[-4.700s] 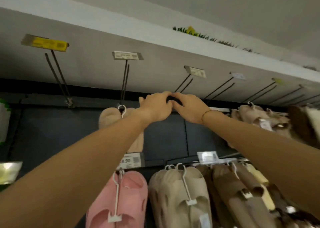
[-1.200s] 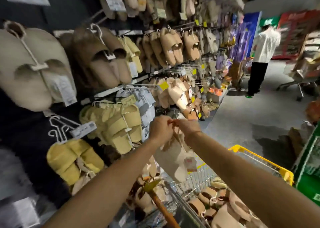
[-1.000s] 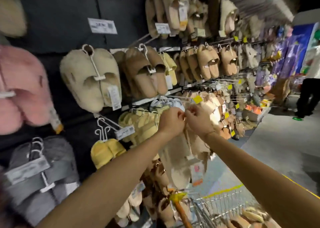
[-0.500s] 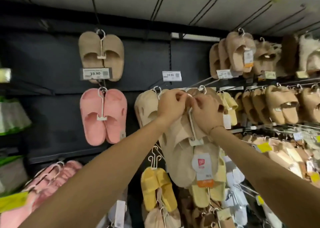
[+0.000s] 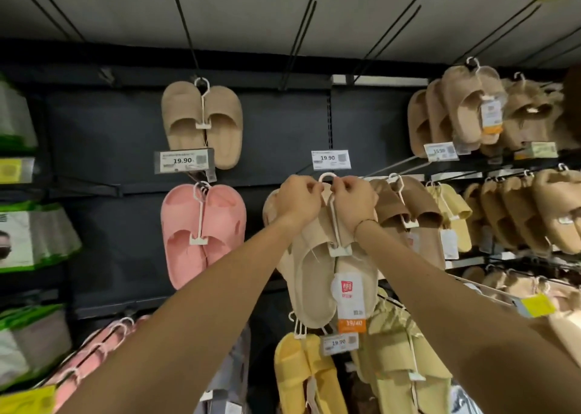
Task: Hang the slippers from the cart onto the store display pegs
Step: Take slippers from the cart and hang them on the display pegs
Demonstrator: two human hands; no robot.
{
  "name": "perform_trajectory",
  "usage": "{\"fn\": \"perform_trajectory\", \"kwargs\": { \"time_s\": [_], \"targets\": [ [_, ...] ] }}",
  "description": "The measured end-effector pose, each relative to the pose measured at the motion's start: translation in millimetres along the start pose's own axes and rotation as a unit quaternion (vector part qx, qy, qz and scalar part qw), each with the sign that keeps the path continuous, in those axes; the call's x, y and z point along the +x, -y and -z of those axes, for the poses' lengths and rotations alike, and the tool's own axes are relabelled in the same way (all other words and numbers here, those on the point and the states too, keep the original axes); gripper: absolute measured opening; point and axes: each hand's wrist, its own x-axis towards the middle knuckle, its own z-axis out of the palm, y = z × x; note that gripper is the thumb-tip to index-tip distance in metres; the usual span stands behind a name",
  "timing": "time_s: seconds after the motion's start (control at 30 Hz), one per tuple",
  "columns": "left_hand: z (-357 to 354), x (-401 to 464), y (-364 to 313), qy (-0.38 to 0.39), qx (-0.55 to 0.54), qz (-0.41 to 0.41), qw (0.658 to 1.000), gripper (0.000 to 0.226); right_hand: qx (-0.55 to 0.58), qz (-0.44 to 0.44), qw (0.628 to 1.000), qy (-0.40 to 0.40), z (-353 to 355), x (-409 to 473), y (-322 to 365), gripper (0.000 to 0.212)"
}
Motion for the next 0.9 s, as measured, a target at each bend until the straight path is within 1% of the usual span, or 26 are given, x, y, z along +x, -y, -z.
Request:
{"fn": "perform_trajectory", "kwargs": {
  "time_s": [0.07, 0.13, 0.2, 0.27, 0.37, 0.5, 0.63, 0.73, 0.83, 0.9],
  "targets": [
    [-6, 9, -3, -0.014, -0.01, -0.003, 1.0, 0.022, 0.029, -0.001, 0.999, -0.024, -3, 12, -5, 0.033],
    [-11, 18, -4, -0.044, -0.01, -0.001, 0.999, 0.022, 0.048, 0.008, 0.998, -0.037, -6, 21, -9, 0.03],
    [-15, 26, -2, -0.066, -0.024, -0.002, 0.998, 0.021, 0.051, 0.012, 0.998, -0.038, -11, 28, -13, 0.027],
    [-20, 32, 1, -0.078, -0.01, -0.004, 0.997, 0.021, 0.056, 0.01, 0.998, -0.038, -17, 35, -15, 0.024],
    [-27, 41, 8, -0.094, 0.017, 0.007, 0.995, 0.023, 0.031, 0.003, 0.999, -0.018, -28, 48, -19, 0.025],
    [-41, 64, 33, -0.095, 0.042, 0.054, 0.993, 0.023, 0.032, -0.013, 0.999, 0.015, -52, 63, -28, 0.022],
    [-60, 80, 59, -0.086, 0.053, 0.077, 0.992, 0.026, -0.058, 0.002, 0.998, 0.016, -79, 76, -45, 0.028],
    [-73, 87, 71, -0.078, 0.087, 0.084, 0.99, 0.025, -0.084, -0.004, 0.996, 0.03, -90, 86, -54, 0.031],
    [-77, 84, 71, -0.076, 0.113, 0.064, 0.989, 0.024, -0.107, 0.006, 0.993, 0.057, -89, 90, -57, 0.033],
    [-75, 73, 65, -0.105, 0.116, 0.029, 0.987, 0.025, -0.115, 0.029, 0.99, 0.07, -80, 89, -55, 0.036]
  ]
}}
